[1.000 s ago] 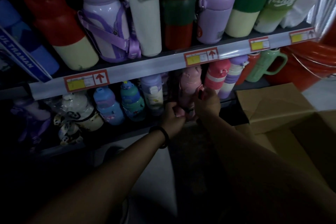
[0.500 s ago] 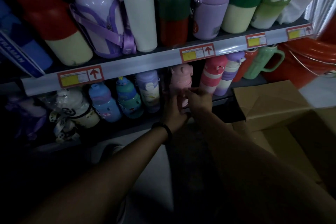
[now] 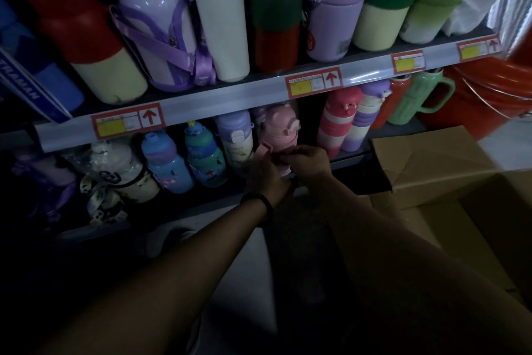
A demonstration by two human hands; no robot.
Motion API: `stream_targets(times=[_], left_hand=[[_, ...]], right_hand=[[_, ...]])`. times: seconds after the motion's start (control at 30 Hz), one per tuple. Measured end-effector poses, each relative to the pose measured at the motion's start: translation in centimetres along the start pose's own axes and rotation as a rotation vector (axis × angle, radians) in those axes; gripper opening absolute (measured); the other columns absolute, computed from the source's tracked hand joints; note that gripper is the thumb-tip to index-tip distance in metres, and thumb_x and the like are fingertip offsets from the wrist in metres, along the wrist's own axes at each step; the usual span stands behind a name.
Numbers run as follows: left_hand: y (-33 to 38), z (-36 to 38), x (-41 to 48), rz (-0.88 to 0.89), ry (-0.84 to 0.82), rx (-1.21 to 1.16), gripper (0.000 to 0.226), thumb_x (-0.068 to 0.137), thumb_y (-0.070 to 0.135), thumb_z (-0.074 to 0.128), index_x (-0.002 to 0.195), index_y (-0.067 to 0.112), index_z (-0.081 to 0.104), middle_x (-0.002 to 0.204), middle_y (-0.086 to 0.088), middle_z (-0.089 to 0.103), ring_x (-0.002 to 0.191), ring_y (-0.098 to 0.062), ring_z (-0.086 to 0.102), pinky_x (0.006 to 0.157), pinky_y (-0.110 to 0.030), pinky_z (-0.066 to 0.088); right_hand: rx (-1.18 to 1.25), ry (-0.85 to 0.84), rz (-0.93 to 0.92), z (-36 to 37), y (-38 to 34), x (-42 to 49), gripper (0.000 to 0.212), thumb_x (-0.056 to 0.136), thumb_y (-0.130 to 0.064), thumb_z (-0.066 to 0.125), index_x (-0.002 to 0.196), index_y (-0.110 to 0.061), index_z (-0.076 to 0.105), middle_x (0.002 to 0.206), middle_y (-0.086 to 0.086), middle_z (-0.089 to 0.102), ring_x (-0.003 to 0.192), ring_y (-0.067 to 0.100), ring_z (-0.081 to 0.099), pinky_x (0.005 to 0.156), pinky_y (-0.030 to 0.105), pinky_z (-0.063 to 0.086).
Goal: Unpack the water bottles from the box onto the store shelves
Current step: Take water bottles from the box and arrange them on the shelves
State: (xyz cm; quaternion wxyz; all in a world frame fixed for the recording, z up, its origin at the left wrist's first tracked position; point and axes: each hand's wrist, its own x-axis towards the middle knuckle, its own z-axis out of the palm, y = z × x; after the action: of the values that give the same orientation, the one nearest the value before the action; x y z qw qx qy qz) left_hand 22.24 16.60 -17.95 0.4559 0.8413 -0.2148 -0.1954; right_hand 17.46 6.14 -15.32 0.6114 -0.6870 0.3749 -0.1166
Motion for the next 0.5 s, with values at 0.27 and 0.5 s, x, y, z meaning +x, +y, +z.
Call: stream_targets(times=[0.27, 0.5], left_hand=[[-1.9, 0.0, 1.4, -0.045, 0.092, -0.192, 0.071, 0.06, 0.057, 0.072, 0.118, 0.029, 0.043, 0.125, -0.003, 0.06, 0.114, -0.024, 0.063, 0.101, -0.043, 0.053], [-2.4, 0.8, 2.8, -0.021, 0.145, -0.178, 0.07, 0.066, 0.058, 0.072, 0.124, 0.031, 0.041, 0.131, -0.013, 0.061, 0.119, -0.031, 0.062, 0.103, -0.048, 0.053]], right_hand=[[-0.085, 0.11, -0.148, -1.2, -1.2, 2.1, 0.062, 0.072, -0.003, 0.086, 0.128, -0.013, 0.06, 0.112, -0.001, 0.066, 0.108, 0.02, 0.066, 0.083, 0.026, 0.055], [-0.213, -0.068, -0.207, -0.5, -0.6, 4.0, 0.102, 0.046, -0.037, 0.086, 0.14, -0.019, 0.052, 0.127, 0.004, 0.069, 0.119, 0.027, 0.067, 0.099, 0.052, 0.059]])
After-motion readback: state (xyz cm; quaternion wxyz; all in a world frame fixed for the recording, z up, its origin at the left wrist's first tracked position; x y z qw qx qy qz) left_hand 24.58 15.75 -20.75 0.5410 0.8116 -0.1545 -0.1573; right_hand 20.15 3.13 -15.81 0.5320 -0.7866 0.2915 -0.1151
